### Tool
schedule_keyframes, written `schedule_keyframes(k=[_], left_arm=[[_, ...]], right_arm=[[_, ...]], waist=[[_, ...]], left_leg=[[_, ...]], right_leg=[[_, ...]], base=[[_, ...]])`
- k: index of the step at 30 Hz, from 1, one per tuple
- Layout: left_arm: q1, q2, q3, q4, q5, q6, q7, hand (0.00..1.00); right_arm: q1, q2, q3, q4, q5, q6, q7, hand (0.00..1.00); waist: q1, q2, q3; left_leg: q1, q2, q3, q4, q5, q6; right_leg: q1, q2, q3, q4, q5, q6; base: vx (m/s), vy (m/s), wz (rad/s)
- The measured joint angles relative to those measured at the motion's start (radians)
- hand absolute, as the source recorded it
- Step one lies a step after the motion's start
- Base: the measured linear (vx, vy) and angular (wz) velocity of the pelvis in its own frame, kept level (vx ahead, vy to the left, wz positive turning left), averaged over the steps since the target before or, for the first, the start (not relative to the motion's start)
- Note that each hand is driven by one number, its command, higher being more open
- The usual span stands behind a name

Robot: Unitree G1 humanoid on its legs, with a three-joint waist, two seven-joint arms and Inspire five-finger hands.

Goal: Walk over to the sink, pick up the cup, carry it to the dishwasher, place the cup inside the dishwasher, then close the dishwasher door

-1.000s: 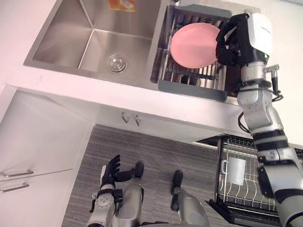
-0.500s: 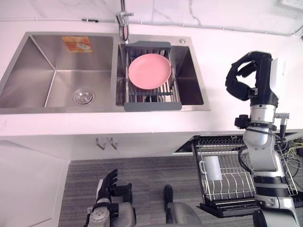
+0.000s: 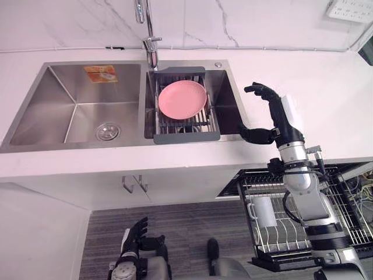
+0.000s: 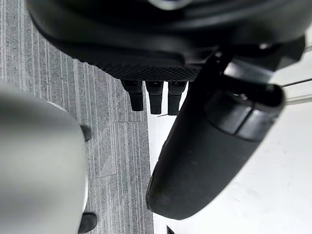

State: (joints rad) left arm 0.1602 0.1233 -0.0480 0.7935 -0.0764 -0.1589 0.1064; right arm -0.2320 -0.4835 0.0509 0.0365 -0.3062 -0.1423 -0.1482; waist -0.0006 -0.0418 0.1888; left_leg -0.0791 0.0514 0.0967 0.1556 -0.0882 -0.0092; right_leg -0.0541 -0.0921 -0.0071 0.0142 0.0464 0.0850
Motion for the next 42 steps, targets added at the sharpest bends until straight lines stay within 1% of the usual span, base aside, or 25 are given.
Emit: schedule_keyframes(k=[1,2,7,10,12,15,19,21,23,25,27,28,31,34,35,39,42], left_arm=[[0.001,-0.003,-0.001,0.000,0.000,0.000,0.000,0.90],[-0.001,-0.008,-0.001,0.029,-0.001,-0.002,0.000,0.90],[-0.001,-0.007,0.000,0.029,-0.001,-0.002,0.000,0.90],[0.000,-0.004,0.003,0.029,-0.001,-0.002,0.002,0.90],[0.000,0.001,0.004,0.030,-0.002,-0.001,0.003,0.90],[0.001,0.004,0.007,0.033,-0.003,0.000,0.008,0.90],[0.004,-0.003,0.025,0.033,-0.013,0.002,0.028,0.90],[0.004,-0.004,0.034,0.033,-0.024,0.002,0.029,0.90],[0.003,-0.003,0.048,0.033,-0.026,0.002,0.029,0.90],[-0.001,-0.001,0.052,0.033,-0.027,0.002,0.028,0.90],[-0.006,-0.001,0.052,0.033,-0.033,0.002,0.027,0.90],[-0.006,-0.001,0.052,0.033,-0.033,0.001,0.027,0.90],[-0.010,0.002,0.063,0.033,-0.043,0.000,0.027,0.90],[-0.022,0.009,0.064,0.033,-0.043,-0.001,0.026,0.90],[-0.025,0.009,0.064,0.033,-0.043,-0.001,0.026,0.90],[-0.033,0.016,0.064,0.032,-0.043,-0.002,0.026,0.90],[-0.041,0.016,0.065,0.032,-0.044,-0.002,0.027,0.90]], right_arm=[[0.001,-0.006,0.012,0.015,0.000,0.000,0.007,0.90],[0.007,-0.026,0.076,0.058,-0.001,0.000,0.018,0.90],[0.007,-0.026,0.076,0.058,-0.001,0.000,0.018,0.90],[0.007,-0.024,0.076,0.063,-0.001,0.001,0.017,0.90],[0.007,-0.023,0.076,0.066,-0.002,0.008,0.010,0.90],[-0.005,-0.023,0.072,0.067,-0.004,0.030,-0.011,0.90],[-0.088,-0.019,0.063,0.081,-0.015,0.054,-0.042,0.90],[-0.151,-0.019,0.062,0.086,-0.015,0.055,-0.057,0.90],[-0.201,-0.019,0.062,0.103,-0.015,0.053,-0.059,0.90],[-0.228,-0.019,0.064,0.120,-0.014,0.053,-0.058,0.90],[-0.267,-0.021,0.079,0.157,-0.012,0.047,-0.052,0.90],[-0.271,-0.022,0.082,0.161,-0.011,0.047,-0.051,0.90],[-0.324,-0.031,0.138,0.226,-0.010,0.043,-0.036,0.90],[-0.367,-0.050,0.196,0.272,-0.008,0.042,-0.017,0.90],[-0.383,-0.059,0.217,0.285,-0.008,0.041,-0.005,0.90],[-0.448,-0.068,0.275,0.343,-0.009,0.037,0.017,0.90],[-0.502,-0.075,0.313,0.398,-0.014,0.037,0.034,0.90]], waist=[[0.002,0.005,-0.003],[0.003,0.010,-0.028],[0.002,0.009,-0.029],[0.001,0.000,-0.032],[0.001,-0.010,-0.035],[0.000,-0.018,-0.039],[0.008,-0.024,-0.039],[0.011,-0.029,-0.038],[0.014,-0.040,-0.036],[0.025,-0.048,-0.039],[0.039,-0.051,-0.037],[0.040,-0.052,-0.037],[0.043,-0.064,-0.030],[0.059,-0.078,-0.022],[0.065,-0.081,-0.020],[0.068,-0.091,-0.010],[0.071,-0.092,0.001]], left_leg=[[0.000,0.000,-0.001,0.000,0.000,0.000],[0.000,-0.020,-0.010,-0.016,0.010,0.013],[0.000,-0.020,-0.010,-0.017,0.010,0.013],[0.007,-0.018,-0.005,-0.026,0.012,0.011],[0.021,-0.014,-0.003,-0.047,0.021,0.010],[0.032,-0.013,-0.001,-0.058,0.023,0.010],[0.054,-0.008,0.004,-0.081,0.030,0.007],[0.055,-0.004,0.003,-0.084,0.033,0.004],[0.055,0.000,-0.005,-0.089,0.038,0.000],[0.055,0.002,-0.012,-0.095,0.042,-0.003],[0.054,0.002,-0.019,-0.103,0.045,-0.004],[0.054,0.002,-0.020,-0.104,0.046,-0.004],[0.052,0.002,-0.030,-0.114,0.052,-0.006],[0.046,0.003,-0.033,-0.113,0.053,-0.007],[0.044,0.003,-0.034,-0.112,0.053,-0.007],[0.030,0.002,-0.045,-0.108,0.052,-0.007],[0.015,0.001,-0.056,-0.094,0.050,-0.008]], right_leg=[[0.000,0.000,0.000,0.000,0.000,0.000],[0.007,-0.015,-0.008,-0.033,0.016,0.009],[0.007,-0.015,-0.008,-0.034,0.016,0.009],[0.008,-0.014,-0.005,-0.036,0.016,0.009],[0.013,-0.014,-0.005,-0.040,0.016,0.009],[0.023,-0.014,-0.006,-0.048,0.017,0.010],[0.041,-0.012,-0.005,-0.051,0.018,0.010],[0.042,-0.012,-0.009,-0.052,0.018,0.010],[0.047,-0.009,-0.022,-0.055,0.018,0.009],[0.050,-0.007,-0.031,-0.059,0.018,0.009],[0.051,-0.007,-0.039,-0.060,0.017,0.007],[0.051,-0.007,-0.040,-0.061,0.017,0.007],[0.051,-0.006,-0.053,-0.065,0.016,0.006],[0.049,-0.005,-0.060,-0.066,0.015,0.005],[0.048,-0.006,-0.064,-0.066,0.015,0.005],[0.042,-0.007,-0.084,-0.066,0.015,0.005],[0.038,-0.007,-0.096,-0.065,0.015,0.005]], base=[[0.00,0.000,0.00],[0.00,0.000,0.00],[0.00,0.000,0.00],[0.00,-0.002,-0.04],[0.00,0.000,0.00],[0.00,0.000,0.00],[0.01,-0.003,-0.02],[-0.01,-0.007,0.04],[-0.01,-0.028,0.14],[0.00,-0.028,0.11],[0.00,-0.020,0.08],[0.00,-0.009,0.11],[0.01,-0.011,0.10],[0.01,-0.007,0.05],[0.00,0.000,0.00],[0.01,0.000,0.09],[-0.01,-0.002,0.11]])
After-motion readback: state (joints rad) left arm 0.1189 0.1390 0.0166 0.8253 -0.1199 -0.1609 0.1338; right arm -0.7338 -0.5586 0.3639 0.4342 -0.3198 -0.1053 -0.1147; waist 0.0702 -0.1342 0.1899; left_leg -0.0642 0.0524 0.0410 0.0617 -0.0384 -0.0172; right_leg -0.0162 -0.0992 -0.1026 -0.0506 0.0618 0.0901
